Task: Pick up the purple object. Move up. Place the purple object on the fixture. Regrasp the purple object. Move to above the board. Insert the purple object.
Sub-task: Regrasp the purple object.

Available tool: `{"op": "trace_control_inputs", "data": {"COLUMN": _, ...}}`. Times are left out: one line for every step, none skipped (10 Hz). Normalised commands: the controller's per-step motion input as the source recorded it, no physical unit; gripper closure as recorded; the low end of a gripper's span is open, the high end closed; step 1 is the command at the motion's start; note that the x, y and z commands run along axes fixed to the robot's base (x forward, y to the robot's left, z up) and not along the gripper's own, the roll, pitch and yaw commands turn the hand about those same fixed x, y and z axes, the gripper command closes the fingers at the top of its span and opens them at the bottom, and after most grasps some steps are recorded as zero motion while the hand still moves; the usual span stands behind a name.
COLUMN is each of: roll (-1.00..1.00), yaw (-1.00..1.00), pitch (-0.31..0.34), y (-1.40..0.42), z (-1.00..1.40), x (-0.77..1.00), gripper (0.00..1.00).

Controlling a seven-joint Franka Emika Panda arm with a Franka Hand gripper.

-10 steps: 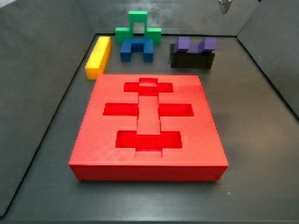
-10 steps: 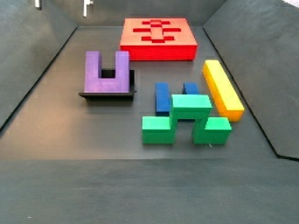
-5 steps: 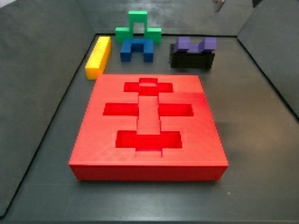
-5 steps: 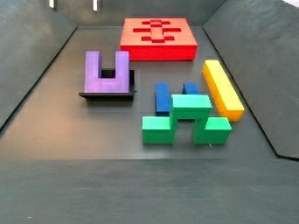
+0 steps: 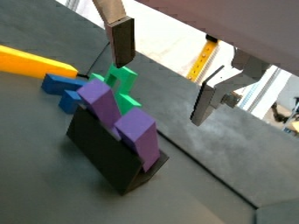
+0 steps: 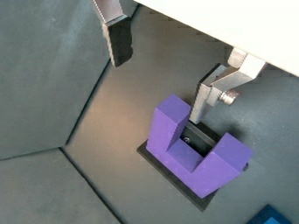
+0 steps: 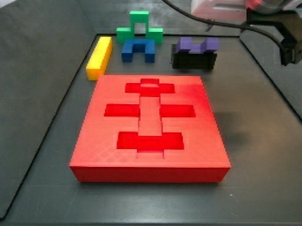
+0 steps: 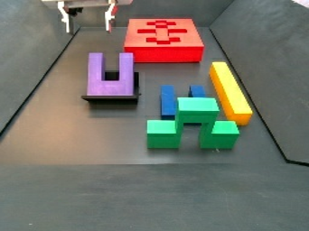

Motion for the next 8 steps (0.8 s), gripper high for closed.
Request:
{"op": "trace_control_inputs", "data": {"roll": -0.26, "yaw": 0.07, "pitch": 0.089, "y": 0.34, "z": -0.40, "x": 0.50, "gripper": 0.00}}
{"op": "trace_control_inputs", "data": {"roll": -0.18, "yaw": 0.12, "pitch": 0.000, "y": 0.36, "z": -0.37, "x": 0.43, "gripper": 0.00}}
{"op": "trace_control_inputs", "data": {"roll": -0.08, "yaw": 0.13, "pitch": 0.000, "y": 0.39, "z": -0.43, "x": 0.33, "gripper": 0.00}}
{"op": "trace_control_inputs", "data": {"roll": 0.00, "yaw": 0.11, "pitch": 0.000, "y": 0.36, "z": -0.44, "x": 0.20, "gripper": 0.00}}
{"op": "trace_control_inputs", "data": {"roll": 0.00, "yaw": 0.00, "pitch": 0.000, "y": 0.24, "z": -0.40, "x": -0.01, "gripper": 0.00}}
{"op": "trace_control_inputs", "data": {"roll": 0.00, "yaw": 0.00, "pitch": 0.000, "y": 0.20, "z": -0.27, "x": -0.34, "gripper": 0.00}}
{"op": "trace_control_inputs", "data": {"roll": 0.00, "yaw": 0.00, "pitch": 0.000, "y": 0.06, "z": -0.21, "x": -0.19, "gripper": 0.00}}
{"op": "trace_control_inputs", "data": {"roll": 0.00, "yaw": 0.00, "pitch": -0.031, "y": 0.00, "z": -0.33, "x": 0.00, "gripper": 0.00}}
